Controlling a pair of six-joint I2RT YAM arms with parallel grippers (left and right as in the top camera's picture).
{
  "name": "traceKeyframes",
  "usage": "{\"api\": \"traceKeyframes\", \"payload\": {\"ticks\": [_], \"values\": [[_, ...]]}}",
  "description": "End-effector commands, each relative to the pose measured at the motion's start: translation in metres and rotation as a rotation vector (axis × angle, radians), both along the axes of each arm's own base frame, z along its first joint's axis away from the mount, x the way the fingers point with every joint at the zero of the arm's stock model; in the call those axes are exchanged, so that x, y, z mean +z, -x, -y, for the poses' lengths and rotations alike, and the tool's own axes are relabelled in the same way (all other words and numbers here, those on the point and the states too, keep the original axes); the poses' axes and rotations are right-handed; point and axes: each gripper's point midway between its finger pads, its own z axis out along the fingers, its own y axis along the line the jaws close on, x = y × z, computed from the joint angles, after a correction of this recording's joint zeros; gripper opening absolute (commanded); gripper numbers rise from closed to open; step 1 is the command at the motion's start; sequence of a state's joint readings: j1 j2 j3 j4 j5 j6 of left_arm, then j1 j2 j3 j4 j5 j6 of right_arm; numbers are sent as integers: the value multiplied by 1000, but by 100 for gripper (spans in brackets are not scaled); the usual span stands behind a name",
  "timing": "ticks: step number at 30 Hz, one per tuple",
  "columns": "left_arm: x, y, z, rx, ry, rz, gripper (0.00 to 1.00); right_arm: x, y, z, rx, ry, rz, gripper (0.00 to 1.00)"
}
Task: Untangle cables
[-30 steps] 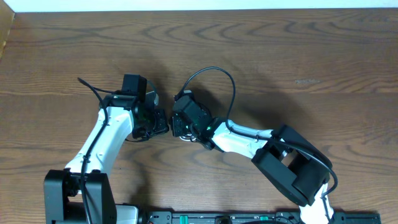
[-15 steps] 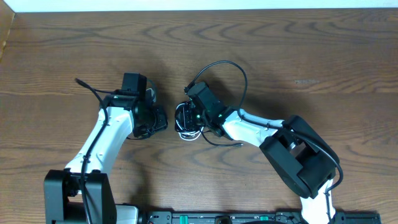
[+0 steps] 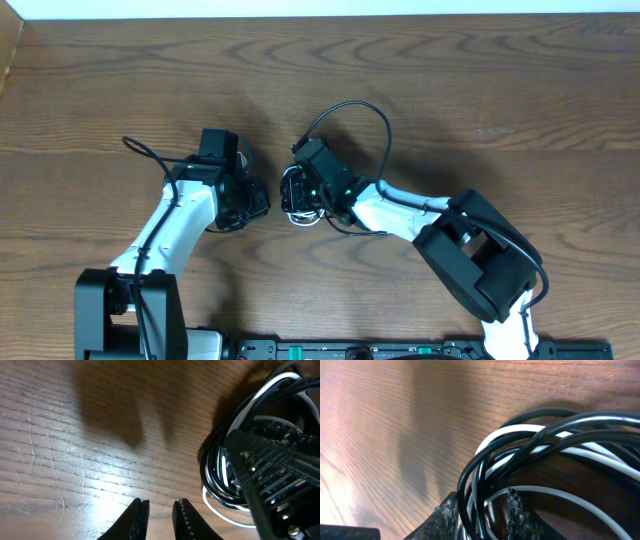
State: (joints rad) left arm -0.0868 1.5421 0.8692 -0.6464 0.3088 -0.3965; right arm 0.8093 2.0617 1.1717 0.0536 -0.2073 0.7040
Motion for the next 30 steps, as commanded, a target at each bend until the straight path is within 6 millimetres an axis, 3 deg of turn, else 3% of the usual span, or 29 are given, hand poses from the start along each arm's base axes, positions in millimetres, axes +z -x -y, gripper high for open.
{"api": "traceKeyframes", "payload": {"ticks": [1, 6, 9, 15, 17, 22, 30], "values": [[-3, 1, -4, 16, -14, -12, 23, -4, -5, 4, -26, 32, 26, 28], [-3, 1, -4, 16, -14, -12, 23, -4, -10, 6, -45, 42, 43, 17], [-3, 1, -4, 17, -13, -12, 23, -3, -11, 5, -48, 33, 47, 1], [-2, 1, -2, 14, -2, -13, 24, 7, -10, -2, -49, -17, 26, 1], [-2, 1, 0, 8, 11, -12, 34, 16, -9, -5, -36, -44, 30, 1], [3, -1, 14, -66, 88, 18, 45, 40, -10, -9, -27, -87, 58, 1], [1, -2, 18, -81, 109, 17, 50, 52, -3, -19, 0, -183, -12, 1]]}}
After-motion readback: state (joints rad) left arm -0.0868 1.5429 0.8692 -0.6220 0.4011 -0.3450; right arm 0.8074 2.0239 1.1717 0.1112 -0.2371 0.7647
